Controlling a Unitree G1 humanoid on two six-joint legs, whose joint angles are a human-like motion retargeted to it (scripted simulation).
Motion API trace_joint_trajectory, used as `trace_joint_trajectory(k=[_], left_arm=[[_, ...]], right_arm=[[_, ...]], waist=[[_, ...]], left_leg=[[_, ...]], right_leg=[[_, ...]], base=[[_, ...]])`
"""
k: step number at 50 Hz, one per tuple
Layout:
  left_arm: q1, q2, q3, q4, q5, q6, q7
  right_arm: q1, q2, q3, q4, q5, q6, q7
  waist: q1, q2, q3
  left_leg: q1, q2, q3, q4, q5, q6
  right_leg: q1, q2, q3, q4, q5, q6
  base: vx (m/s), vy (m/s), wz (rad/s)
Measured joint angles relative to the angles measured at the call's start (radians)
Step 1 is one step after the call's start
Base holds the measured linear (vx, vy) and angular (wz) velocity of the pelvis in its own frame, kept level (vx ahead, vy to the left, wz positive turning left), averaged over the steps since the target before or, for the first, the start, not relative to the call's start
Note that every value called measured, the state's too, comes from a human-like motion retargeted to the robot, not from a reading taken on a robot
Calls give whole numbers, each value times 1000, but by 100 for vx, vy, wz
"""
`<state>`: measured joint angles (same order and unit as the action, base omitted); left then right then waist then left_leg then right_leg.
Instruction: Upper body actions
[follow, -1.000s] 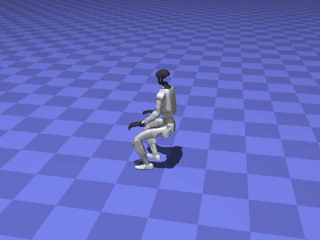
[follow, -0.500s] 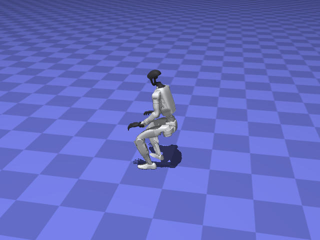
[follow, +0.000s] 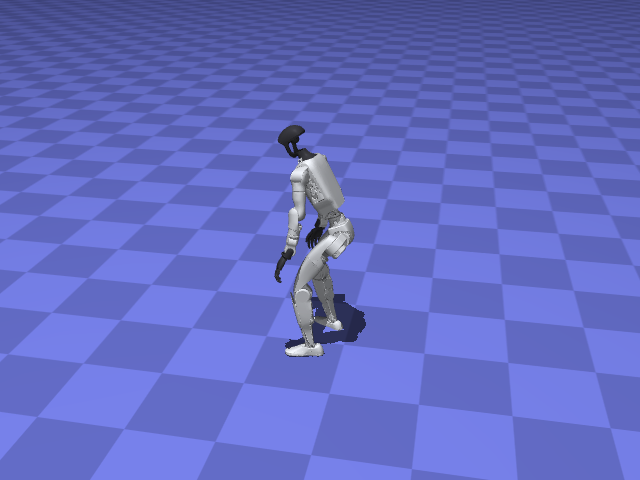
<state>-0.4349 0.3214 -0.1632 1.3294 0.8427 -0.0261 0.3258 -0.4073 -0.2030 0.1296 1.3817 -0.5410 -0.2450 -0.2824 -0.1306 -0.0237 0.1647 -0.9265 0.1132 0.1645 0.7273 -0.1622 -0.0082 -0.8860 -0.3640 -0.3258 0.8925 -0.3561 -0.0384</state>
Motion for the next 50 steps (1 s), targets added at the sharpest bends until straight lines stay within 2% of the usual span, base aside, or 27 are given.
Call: trace_joint_trajectory(k=[6, 13, 20, 23, 25, 27, 29, 32, 36, 38, 45, 48, 50], left_arm=[[129, -26, 128, 37, -92, -36, -4], [277, -34, 171, 77, -166, -22, -84], [371, -60, 201, 109, -108, 16, -94], [403, -79, 210, 121, -68, 39, -65], [412, -91, 209, 136, -40, 58, -47], [419, -109, 207, 161, -10, 89, -31], [425, -128, 206, 184, 5, 113, -22], [440, -152, 199, 206, 13, 126, -18], [466, -175, 190, 206, 24, 130, -8], [473, -183, 184, 204, 28, 130, -8], [453, -192, 134, 194, 53, 141, -51], [447, -196, 119, 175, 62, 134, -61], [446, -200, 111, 164, 67, 128, -68]], right_arm=[[147, 19, -91, 28, 125, -27, -1], [318, 15, -139, 116, 150, 1, 30], [375, 6, -167, 270, 54, 90, 96], [390, 12, -178, 297, 36, 116, 145], [398, 14, -179, 297, 34, 122, 179], [399, 13, -183, 291, 28, 135, 212], [392, 9, -188, 282, 19, 151, 230], [377, 7, -193, 269, 14, 162, 242], [365, 13, -196, 239, 35, 154, 242], [360, 19, -198, 220, 49, 150, 244], [359, 44, -202, 197, 109, 134, 255], [360, 53, -200, 223, 111, 138, 265], [365, 59, -198, 243, 98, 145, 266]], waist=[[9, 36, -36], [4, 73, -102], [54, 26, -147], [56, 7, -156], [53, -6, -165], [48, -15, -175], [50, -16, -179], [68, -15, -183], [108, -5, -197], [110, 6, -204], [115, 32, -215], [110, 34, -222], [98, 38, -232]], left_leg=[[221, 46, 20, -254, 96, -35], [434, 70, 35, -473, 215, -59], [555, 88, 192, -550, 352, -73], [576, 83, 226, -547, 393, -50], [581, 81, 265, -530, 388, -21], [606, 91, 380, -511, 337, 13], [637, 80, 428, -506, 286, 21], [653, 19, 336, -487, 229, 7], [666, -57, 202, -476, 164, -68], [673, -95, 132, -479, 140, -79], [706, -188, -47, -550, 95, -44], [724, -206, -52, -578, 119, 15], [739, -187, -6, -588, 116, 20]], right_leg=[[230, 82, -25, -257, 57, 47], [466, 157, -95, -484, 126, 28], [612, 196, -104, -644, 185, -16], [651, 208, -117, -682, 196, -36], [673, 203, -145, -707, 203, -42], [686, 201, -156, -726, 211, -48], [694, 207, -147, -741, 221, -56], [709, 227, -112, -773, 244, -67], [715, 266, -52, -814, 275, -82], [720, 284, -42, -833, 286, -86], [738, 321, -29, -859, 290, -83], [753, 327, -38, -867, 285, -78], [761, 333, -56, -869, 280, -75]], base=[[27, -13, -7], [27, -22, 14], [16, -27, -24], [8, -30, 6], [2, -25, 20], [4, -15, 11], [2, -10, -24], [4, -7, -66], [7, -4, -81], [9, 0, -36], [6, 6, -15], [6, 9, 10], [8, 9, 34]])
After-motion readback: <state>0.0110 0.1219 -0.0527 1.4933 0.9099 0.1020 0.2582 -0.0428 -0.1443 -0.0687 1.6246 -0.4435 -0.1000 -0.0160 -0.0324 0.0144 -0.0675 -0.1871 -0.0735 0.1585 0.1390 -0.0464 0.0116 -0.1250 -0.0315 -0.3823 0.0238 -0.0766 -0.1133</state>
